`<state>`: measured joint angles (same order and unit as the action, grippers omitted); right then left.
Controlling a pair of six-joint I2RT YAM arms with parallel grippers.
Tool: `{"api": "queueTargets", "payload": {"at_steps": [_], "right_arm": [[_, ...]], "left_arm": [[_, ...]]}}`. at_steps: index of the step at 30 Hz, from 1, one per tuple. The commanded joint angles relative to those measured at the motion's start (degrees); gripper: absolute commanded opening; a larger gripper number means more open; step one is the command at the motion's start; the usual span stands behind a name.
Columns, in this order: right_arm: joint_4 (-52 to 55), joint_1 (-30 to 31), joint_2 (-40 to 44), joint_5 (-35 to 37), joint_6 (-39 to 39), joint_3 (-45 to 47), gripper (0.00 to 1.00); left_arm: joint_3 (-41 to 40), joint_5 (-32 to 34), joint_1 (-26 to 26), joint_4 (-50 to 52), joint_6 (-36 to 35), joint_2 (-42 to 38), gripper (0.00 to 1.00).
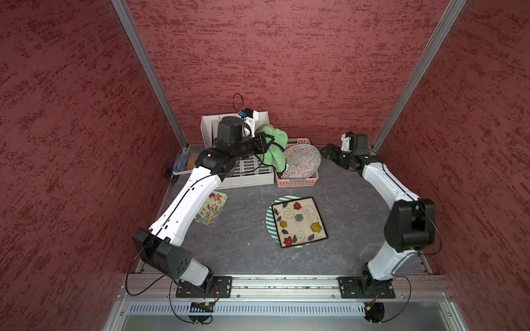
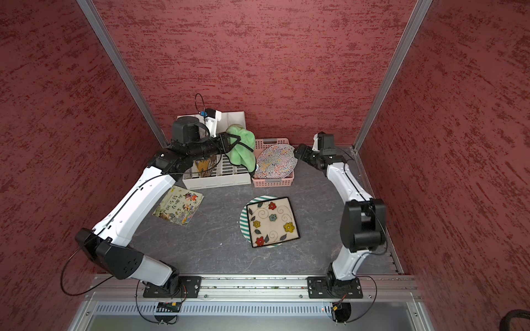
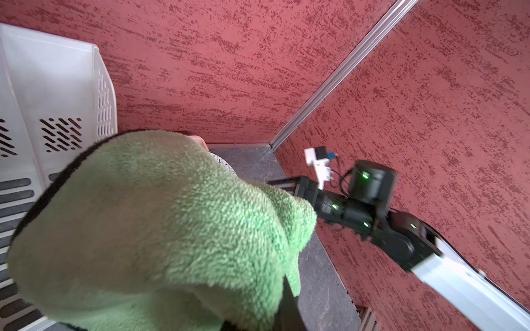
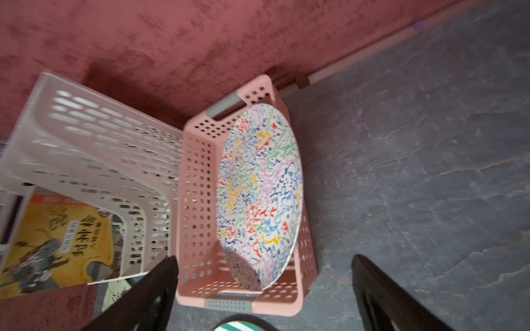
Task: Wipe the wet plate dry
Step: Pick up the plate from the bin.
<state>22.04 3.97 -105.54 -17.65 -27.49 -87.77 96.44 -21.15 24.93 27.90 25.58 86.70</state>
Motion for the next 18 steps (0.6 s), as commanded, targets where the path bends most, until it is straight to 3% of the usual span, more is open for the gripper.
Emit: {"api": "queueTargets", "payload": {"at_steps": [1,5,12,16,18], "right_arm": [[5.9,-0.2,-8.6,-0.1,1.3,-8.9,0.97],[5.3,-0.1,-16.8,-2.7,1.5,-16.5,0.92],[6.0,-0.1,-23.3,-7.3,1.1,-22.2,0.51],[6.6,-0.1,-26.9,-10.0,0.9,-24.0,0.46],[5.8,-0.1,-27.0,-9.9,0.6,-23.5,0.34]], "left_arm": [[-0.5,-1.8,1.6,-2.5,0.5,0.2,0.0],[-2.0,-1.1,2.5,-3.5,1.9,0.1,0.0],[-3.6,-0.1,2.4,-4.0,3.0,-0.2,0.0],[-3.5,-0.4,2.3,-3.4,2.9,-0.4,0.0],[-3.6,-0.3,2.3,-2.6,2.9,-0.8,0.0]]}}
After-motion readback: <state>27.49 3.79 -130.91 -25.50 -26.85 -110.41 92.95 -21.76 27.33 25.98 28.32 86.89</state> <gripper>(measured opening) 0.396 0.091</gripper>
